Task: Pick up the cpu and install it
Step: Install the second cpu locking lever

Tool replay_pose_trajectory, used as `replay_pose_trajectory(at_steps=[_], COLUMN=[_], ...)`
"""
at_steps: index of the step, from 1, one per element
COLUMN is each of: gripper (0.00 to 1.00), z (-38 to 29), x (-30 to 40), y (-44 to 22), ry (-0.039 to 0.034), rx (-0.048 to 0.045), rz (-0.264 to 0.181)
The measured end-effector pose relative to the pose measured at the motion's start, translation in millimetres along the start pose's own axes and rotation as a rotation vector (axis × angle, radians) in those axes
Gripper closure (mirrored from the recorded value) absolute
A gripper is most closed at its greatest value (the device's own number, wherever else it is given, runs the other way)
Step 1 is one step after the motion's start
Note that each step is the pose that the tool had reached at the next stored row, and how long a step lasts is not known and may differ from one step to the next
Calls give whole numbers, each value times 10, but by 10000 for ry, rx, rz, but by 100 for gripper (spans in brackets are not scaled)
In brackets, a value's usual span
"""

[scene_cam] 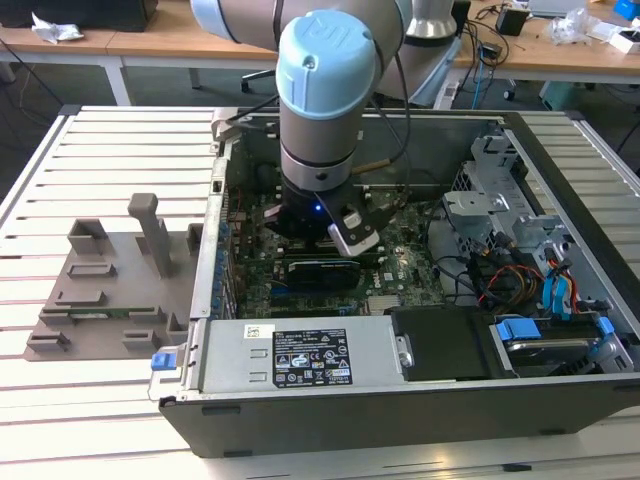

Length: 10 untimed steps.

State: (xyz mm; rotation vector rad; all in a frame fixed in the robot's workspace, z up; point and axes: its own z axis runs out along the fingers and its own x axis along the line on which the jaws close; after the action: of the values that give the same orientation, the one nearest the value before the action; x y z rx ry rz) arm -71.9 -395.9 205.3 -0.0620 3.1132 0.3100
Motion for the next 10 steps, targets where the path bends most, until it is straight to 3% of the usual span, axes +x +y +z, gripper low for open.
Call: replay_pose_trajectory(at_steps=[3,8,10], gripper=[89,89,89], z=[16,84,99], x=[35,51,51], y=[15,123,129], ry=[2,3,4], rx=[2,2,1], rz=[2,-5,-9])
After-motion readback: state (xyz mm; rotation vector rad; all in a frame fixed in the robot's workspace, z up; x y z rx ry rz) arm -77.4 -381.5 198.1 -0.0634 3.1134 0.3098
